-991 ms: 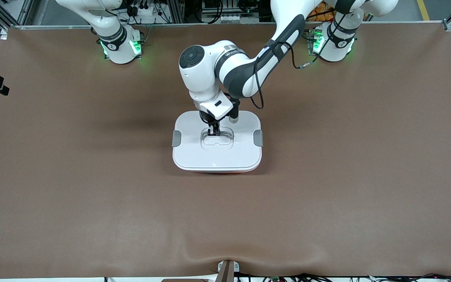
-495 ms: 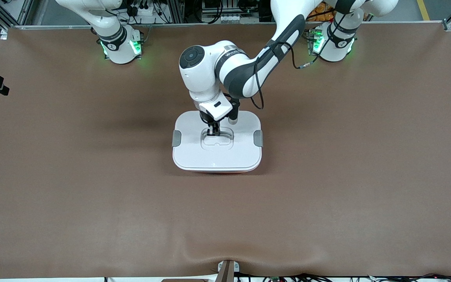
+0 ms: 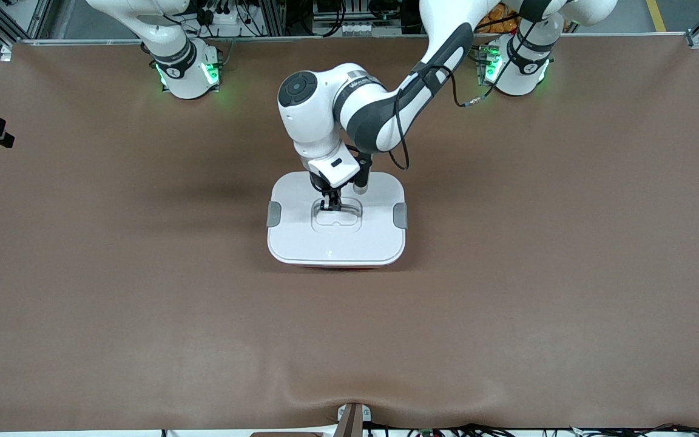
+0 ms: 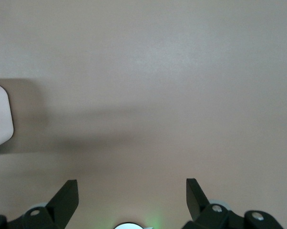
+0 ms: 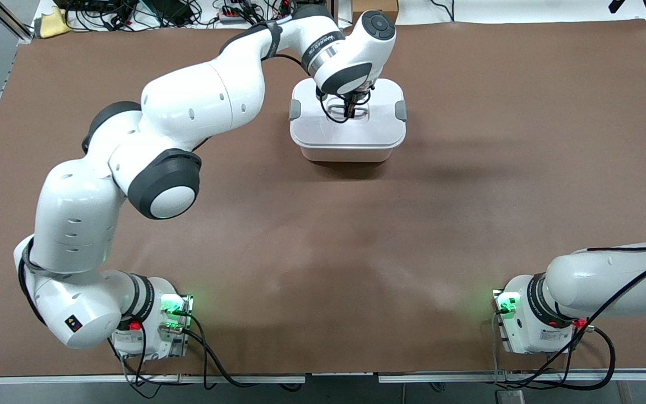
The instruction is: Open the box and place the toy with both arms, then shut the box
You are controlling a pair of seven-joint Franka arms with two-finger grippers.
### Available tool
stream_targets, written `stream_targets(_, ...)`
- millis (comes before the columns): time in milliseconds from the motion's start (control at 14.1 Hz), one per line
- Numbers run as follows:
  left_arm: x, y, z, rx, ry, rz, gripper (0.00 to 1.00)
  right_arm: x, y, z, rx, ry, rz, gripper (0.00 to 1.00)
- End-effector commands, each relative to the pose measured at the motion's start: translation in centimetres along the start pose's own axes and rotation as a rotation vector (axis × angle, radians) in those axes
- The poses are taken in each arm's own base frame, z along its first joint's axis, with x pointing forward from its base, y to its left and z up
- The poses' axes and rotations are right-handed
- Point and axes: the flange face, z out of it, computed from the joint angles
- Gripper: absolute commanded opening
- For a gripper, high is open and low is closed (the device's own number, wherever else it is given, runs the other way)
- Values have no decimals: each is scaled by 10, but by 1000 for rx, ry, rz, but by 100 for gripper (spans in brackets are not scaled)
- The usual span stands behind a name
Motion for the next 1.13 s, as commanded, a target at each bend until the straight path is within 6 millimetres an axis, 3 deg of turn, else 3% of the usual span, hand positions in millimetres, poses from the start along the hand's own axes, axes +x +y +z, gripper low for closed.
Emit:
stream_targets(0,0,-6,20,25,38,45,0,1,1,-4,-2,0,-2,100)
stream_targets(283,-2,-7,22,27,38,44,0,1,2,-4,-2,0,0,100)
stream_targets(354,-1,-7,19,27,34,45,25,1,1,-4,-2,-1,-2,100)
stream_targets(425,-1,-6,19,27,32,44,64,1,2,-4,-2,-1,0,100)
stream_targets(495,0,-5,16,24,29,44,95,1,1,-4,-2,-1,-2,100)
stream_targets(566,1,-4,13,21,27,45,100,1,2,-4,-2,-1,0,100)
stream_targets(849,6,-1,-9,17,2,56,100,1,2,-4,-2,-1,-2,100)
stream_targets(1062,27,13,-47,16,-63,48,100,1,3,-4,-2,-1,0,100)
